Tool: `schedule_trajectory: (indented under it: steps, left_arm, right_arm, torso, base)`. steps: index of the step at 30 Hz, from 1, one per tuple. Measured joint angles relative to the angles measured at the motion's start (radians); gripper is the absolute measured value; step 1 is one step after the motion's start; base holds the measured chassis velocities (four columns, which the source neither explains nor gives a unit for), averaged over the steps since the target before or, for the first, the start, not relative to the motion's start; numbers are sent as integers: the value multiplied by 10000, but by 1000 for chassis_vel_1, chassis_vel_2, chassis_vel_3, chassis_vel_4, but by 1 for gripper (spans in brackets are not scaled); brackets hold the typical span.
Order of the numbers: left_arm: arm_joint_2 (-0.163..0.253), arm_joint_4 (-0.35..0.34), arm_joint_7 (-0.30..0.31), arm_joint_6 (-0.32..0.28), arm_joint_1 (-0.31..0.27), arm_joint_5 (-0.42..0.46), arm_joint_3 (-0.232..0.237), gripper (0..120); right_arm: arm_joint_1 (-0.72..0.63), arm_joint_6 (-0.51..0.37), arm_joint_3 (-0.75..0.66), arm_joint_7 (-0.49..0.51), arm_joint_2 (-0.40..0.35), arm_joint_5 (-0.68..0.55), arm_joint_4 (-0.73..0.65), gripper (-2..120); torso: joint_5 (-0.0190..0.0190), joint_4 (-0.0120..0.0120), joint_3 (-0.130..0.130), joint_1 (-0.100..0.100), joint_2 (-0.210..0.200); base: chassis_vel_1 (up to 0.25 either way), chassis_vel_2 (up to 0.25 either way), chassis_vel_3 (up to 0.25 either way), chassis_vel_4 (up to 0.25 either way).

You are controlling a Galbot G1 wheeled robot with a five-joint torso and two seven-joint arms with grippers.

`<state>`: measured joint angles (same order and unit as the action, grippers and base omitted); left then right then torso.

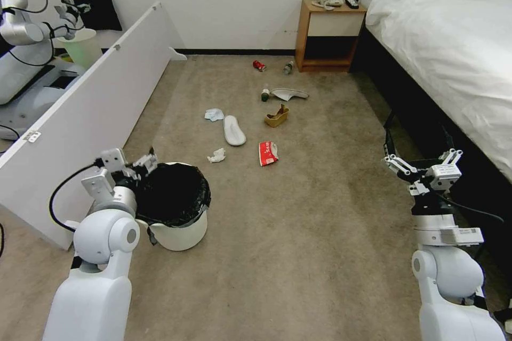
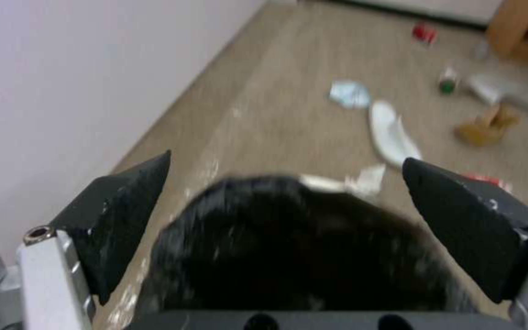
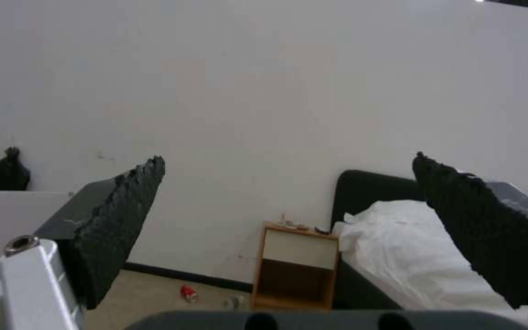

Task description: Pick up the trash bin, then pick up the garbage from the floor and place it into the trash bin.

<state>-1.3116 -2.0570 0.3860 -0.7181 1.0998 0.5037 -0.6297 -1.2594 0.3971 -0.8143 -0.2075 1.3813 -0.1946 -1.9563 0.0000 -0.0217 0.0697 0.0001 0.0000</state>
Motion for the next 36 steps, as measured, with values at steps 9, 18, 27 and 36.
schedule_trajectory:
  steps: [9, 18, 27, 36]
  left_arm:
    - [-12, 329, 85, -317, -84, -32, -9, 100]
    - [-3, 761, 274, -242, -303, -24, -159, 100]
    - [-33, 1328, 284, -204, -381, -55, -215, 100]
    - [-168, 1995, 308, -190, -521, 5, -131, 100]
  right_arm:
    - [61, 43, 47, -11, 100, 13, 87, 100]
    - [129, 94, 60, -24, 134, 22, 242, 100]
    - [200, 149, 78, -35, 183, 59, 366, 100]
    - [200, 161, 44, -36, 174, 53, 384, 100]
  torso:
    - [0, 0, 0, 0, 0]
    - [0, -1, 0, 0, 0]
    - [0, 0, 0, 0, 0]
    - [-1, -1, 0, 0, 0]
  base:
    - [0, 0, 0, 0]
    - [0, 0, 0, 0]
    - [0, 0, 0, 0]
    - [0, 0, 0, 0]
